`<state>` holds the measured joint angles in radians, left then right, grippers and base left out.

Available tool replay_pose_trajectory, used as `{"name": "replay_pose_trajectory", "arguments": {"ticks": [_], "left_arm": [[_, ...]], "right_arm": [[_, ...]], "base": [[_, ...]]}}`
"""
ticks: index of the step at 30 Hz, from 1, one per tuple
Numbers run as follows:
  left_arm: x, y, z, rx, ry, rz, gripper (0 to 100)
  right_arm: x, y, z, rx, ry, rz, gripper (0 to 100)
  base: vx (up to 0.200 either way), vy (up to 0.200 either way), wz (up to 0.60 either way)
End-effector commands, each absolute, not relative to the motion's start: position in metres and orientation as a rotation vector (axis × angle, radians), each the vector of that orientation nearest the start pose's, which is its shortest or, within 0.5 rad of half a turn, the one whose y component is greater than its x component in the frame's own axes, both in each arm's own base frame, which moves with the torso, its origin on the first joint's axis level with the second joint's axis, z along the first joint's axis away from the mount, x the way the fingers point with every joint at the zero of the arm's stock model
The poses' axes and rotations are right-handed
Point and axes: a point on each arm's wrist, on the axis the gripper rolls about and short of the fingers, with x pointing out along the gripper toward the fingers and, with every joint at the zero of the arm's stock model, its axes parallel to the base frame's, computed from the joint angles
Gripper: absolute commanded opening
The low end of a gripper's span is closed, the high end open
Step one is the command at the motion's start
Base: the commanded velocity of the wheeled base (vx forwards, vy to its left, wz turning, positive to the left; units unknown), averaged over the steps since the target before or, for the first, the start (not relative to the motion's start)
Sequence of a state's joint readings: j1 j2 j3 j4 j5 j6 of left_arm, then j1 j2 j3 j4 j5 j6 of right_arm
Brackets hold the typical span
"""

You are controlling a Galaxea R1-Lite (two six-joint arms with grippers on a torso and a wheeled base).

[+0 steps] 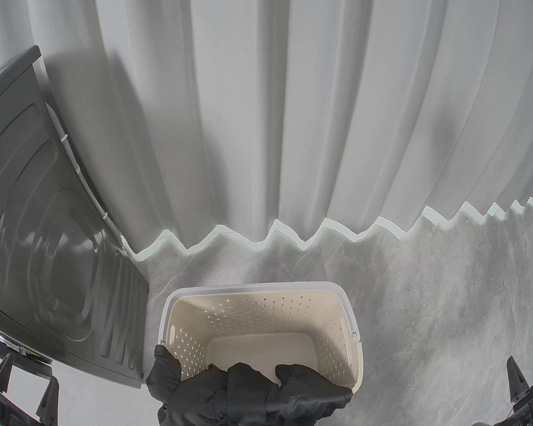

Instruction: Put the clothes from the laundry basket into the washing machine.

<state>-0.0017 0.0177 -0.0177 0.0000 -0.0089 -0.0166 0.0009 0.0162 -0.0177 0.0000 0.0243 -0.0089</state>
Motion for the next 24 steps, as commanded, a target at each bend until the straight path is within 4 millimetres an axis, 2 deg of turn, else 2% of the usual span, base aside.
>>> {"name": "replay_pose_trajectory", "arguments": {"ticks": [1, 6, 21, 24], "left_arm": [[-0.0227, -0.0002, 0.0755, -0.017, 0.002, -0.011, 100], [-0.0228, -0.0002, 0.0759, -0.017, 0.0, -0.011, 100], [-0.0227, -0.0002, 0.0755, -0.015, 0.002, -0.011, 100], [-0.0228, -0.0002, 0.0759, -0.015, 0.0, -0.011, 100]], "right_arm": [[-0.0228, 0.0005, 0.0755, -0.009, 0.0, 0.026, 100], [-0.0228, 0.0005, 0.0755, -0.009, 0.0, 0.026, 100], [-0.0228, 0.0005, 0.0755, -0.009, 0.0, 0.026, 100], [-0.0228, 0.0005, 0.0755, -0.009, 0.0, 0.026, 100]], "base": [[0.2, 0.0, 0.0], [0.2, 0.0, 0.0], [0.0, 0.0, 0.0], [0.2, 0.0, 0.0]]}}
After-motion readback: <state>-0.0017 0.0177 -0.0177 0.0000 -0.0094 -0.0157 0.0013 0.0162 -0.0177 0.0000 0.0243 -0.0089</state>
